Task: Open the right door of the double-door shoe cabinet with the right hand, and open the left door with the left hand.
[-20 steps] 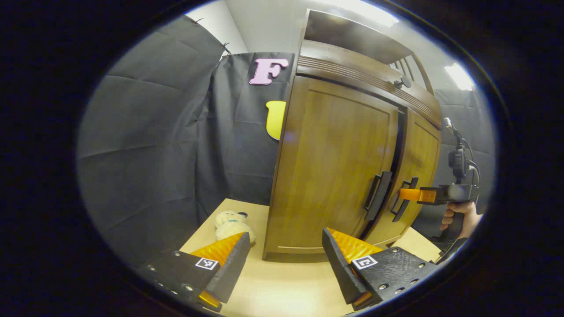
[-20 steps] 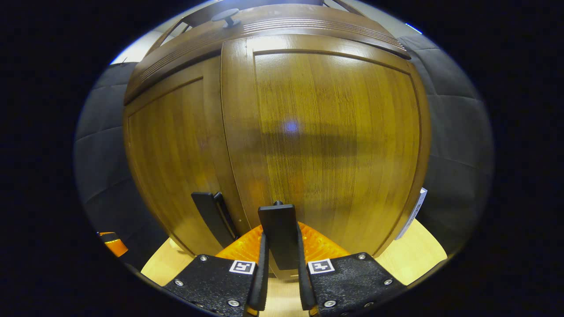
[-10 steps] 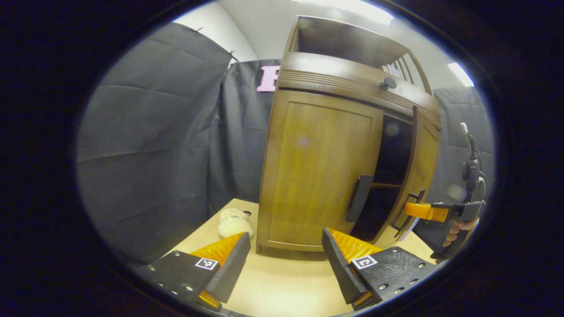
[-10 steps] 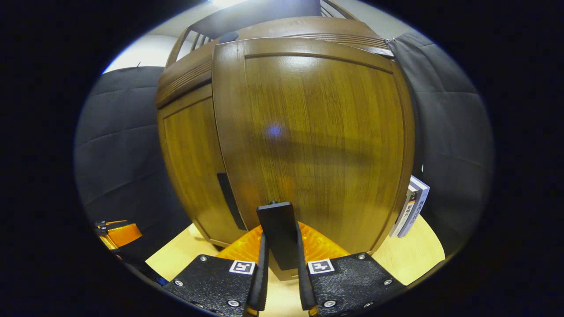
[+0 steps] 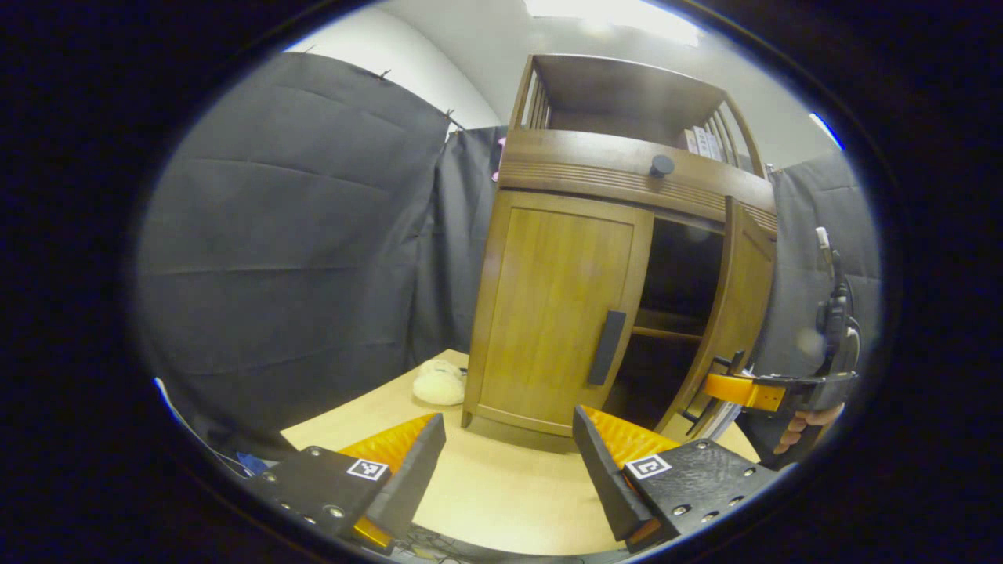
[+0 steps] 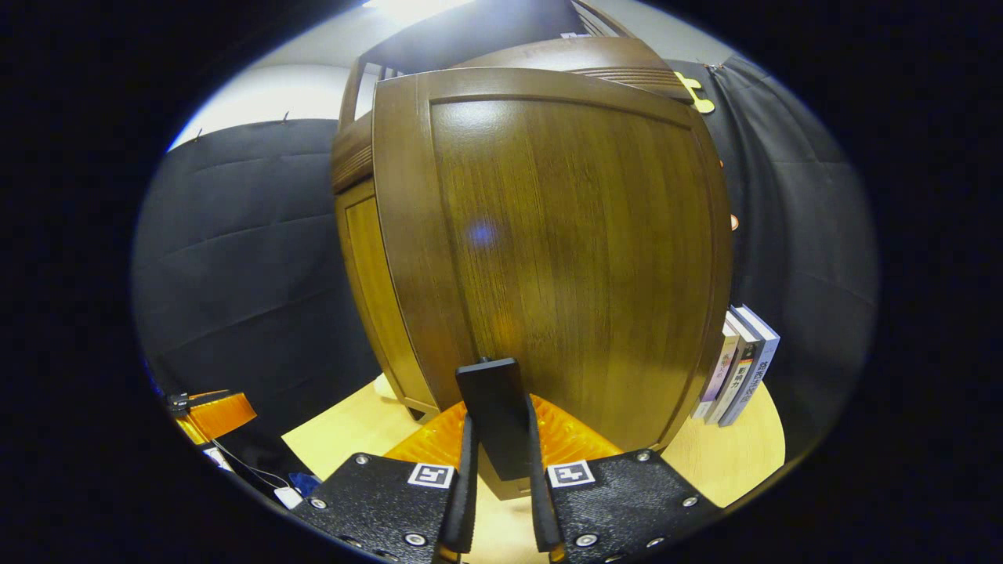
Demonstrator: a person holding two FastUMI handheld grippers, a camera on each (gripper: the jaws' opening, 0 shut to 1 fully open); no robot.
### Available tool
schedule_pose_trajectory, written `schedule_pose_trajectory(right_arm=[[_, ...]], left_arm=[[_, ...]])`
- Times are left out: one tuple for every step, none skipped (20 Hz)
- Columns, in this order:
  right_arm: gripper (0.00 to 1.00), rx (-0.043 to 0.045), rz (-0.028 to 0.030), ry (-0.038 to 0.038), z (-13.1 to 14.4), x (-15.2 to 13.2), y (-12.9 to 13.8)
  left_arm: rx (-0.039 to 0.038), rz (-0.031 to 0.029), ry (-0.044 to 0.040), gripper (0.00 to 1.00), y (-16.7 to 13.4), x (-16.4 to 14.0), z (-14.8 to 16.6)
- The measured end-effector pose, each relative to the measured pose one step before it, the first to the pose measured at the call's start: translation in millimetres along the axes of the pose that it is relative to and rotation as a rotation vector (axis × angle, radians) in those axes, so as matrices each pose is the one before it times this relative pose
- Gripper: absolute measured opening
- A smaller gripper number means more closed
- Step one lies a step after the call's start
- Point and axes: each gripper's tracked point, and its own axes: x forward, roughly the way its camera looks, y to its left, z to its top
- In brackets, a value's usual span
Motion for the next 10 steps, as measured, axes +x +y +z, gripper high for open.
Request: schedule_pose_trajectory(right_arm=[[0.31, -0.00153, 0.01560, -0.00334, 3.25, -1.47, 0.43], [0.31, -0.00239, 0.01431, -0.00436, 4.53, -2.69, 0.09], [0.30, -0.00359, 0.01403, -0.00467, 4.96, -2.56, 0.51], [0.30, -0.00354, 0.01266, -0.00306, 1.27, -2.84, 1.17], [0.31, -0.00142, 0.01235, -0.00218, 0.23, -1.26, 0.68], [0.30, 0.00141, 0.00732, -0.00051, 1.94, -2.47, -0.28], [0.31, 0.00305, 0.00586, -0.00064, 2.57, -1.90, -0.09], [0.30, 0.00261, 0.00322, -0.00208, 2.70, -1.49, -0.61], [0.30, 0.00136, 0.00179, -0.00203, 1.17, -1.21, -0.45], [0.30, 0.00230, 0.00006, -0.00199, 2.34, -0.68, -1.13]], left_arm=[[0.00412, 0.01778, -0.00643, 0.99, -2.94, -14.61, -4.22], [0.00196, 0.01560, -0.00348, 0.99, -2.25, -12.36, -4.38], [0.00055, 0.01177, -0.00308, 0.99, -1.51, -11.24, -6.72], [0.00243, 0.01090, -0.00243, 0.99, -1.35, -9.96, -3.80], [0.00425, 0.00965, -0.00383, 0.99, -3.88, -12.28, -1.59], [0.00534, 0.00721, -0.00134, 0.99, -4.15, -8.17, -0.23], [0.00401, 0.00434, -0.00207, 0.99, -7.19, -6.75, 0.86], [0.00148, 0.00059, -0.00274, 0.99, -5.09, -4.89, 0.95], [0.00026, -0.00397, -0.00377, 0.99, -6.82, -4.90, 0.52], [0.00164, -0.00574, -0.00231, 0.99, -6.40, -3.47, 1.06]])
